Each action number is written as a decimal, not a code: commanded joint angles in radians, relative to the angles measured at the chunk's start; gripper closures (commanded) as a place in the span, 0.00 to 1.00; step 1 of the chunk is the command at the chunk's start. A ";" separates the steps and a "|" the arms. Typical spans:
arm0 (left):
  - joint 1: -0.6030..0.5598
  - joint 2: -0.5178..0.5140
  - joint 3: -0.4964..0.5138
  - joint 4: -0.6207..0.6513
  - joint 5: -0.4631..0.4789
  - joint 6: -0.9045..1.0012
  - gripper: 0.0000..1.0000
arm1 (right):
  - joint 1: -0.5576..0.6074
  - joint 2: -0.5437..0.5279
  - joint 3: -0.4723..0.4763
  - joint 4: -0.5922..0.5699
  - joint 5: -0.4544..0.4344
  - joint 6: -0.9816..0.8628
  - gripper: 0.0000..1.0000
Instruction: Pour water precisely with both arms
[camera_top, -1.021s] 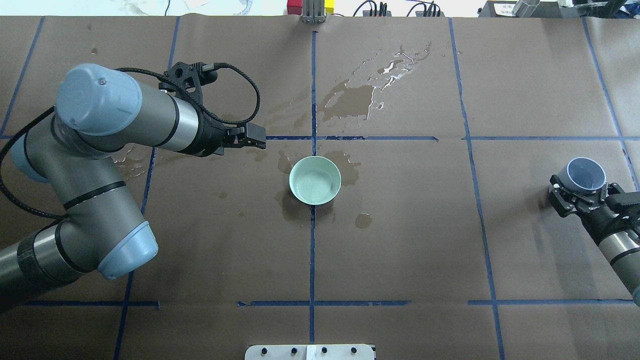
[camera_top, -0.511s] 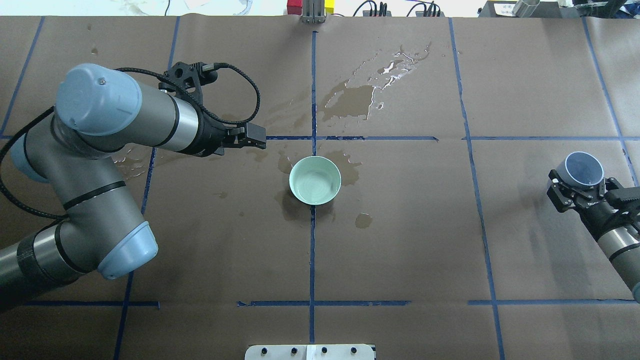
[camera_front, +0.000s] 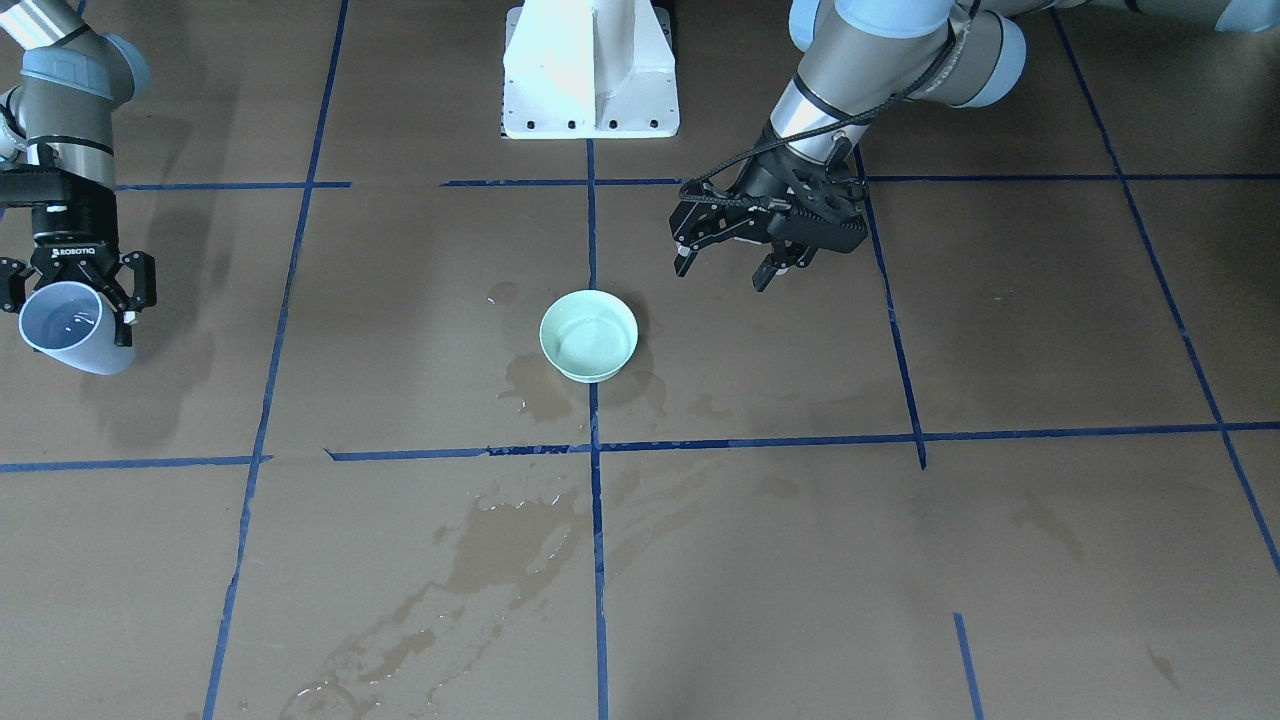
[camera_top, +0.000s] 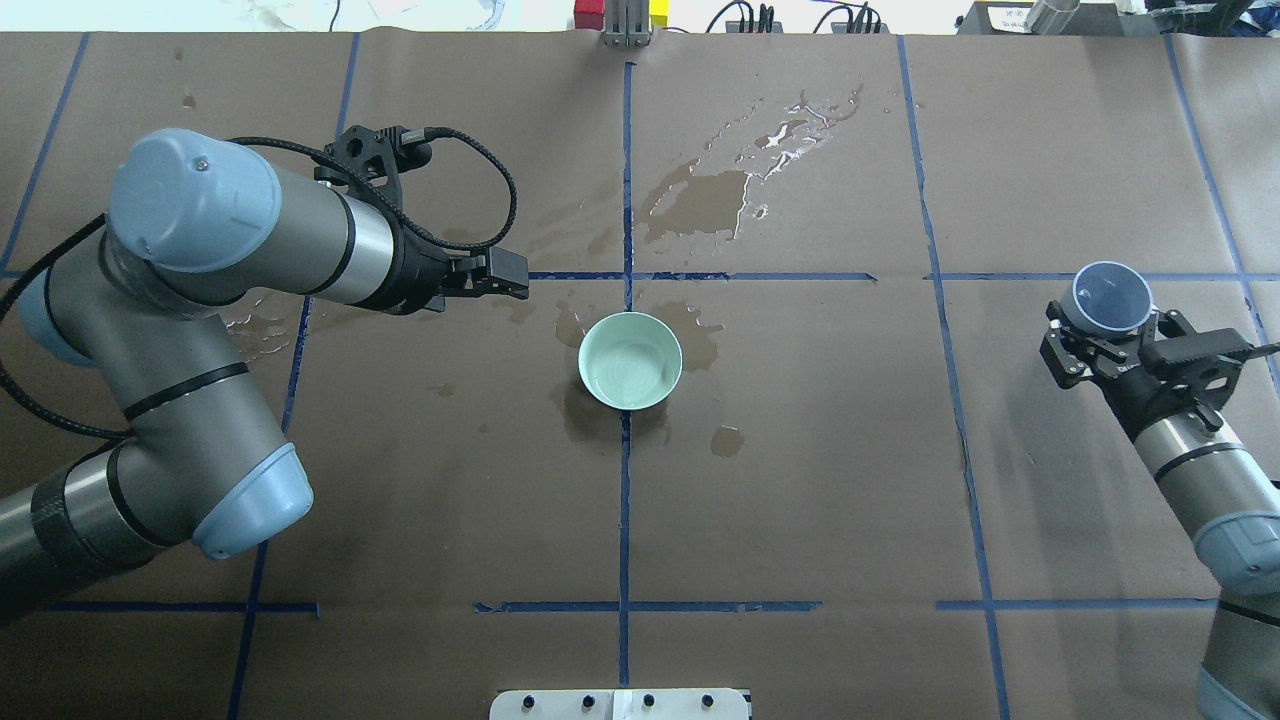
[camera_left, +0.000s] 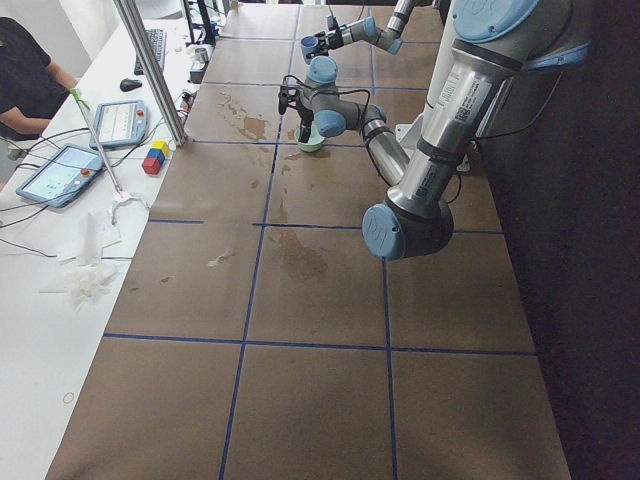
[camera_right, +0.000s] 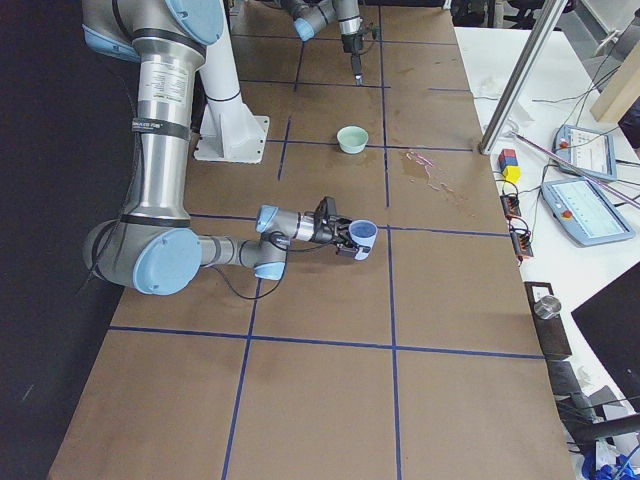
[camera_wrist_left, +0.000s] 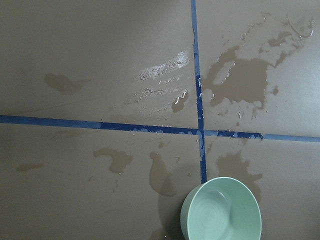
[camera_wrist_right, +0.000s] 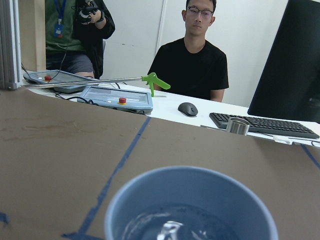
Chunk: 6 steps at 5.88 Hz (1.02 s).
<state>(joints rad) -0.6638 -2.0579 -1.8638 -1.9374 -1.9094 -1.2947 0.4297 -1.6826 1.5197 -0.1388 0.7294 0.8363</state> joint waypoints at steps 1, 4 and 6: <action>0.001 0.005 0.000 0.000 -0.002 0.000 0.00 | 0.000 0.066 0.099 -0.111 0.031 -0.035 0.78; 0.000 0.015 0.000 -0.002 -0.002 -0.001 0.00 | -0.014 0.290 0.160 -0.357 0.024 -0.080 0.76; -0.002 0.021 0.000 -0.002 -0.003 -0.002 0.00 | -0.104 0.408 0.145 -0.444 0.002 -0.083 0.79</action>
<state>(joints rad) -0.6650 -2.0393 -1.8637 -1.9389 -1.9125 -1.2961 0.3712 -1.3460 1.6761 -0.5341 0.7368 0.7547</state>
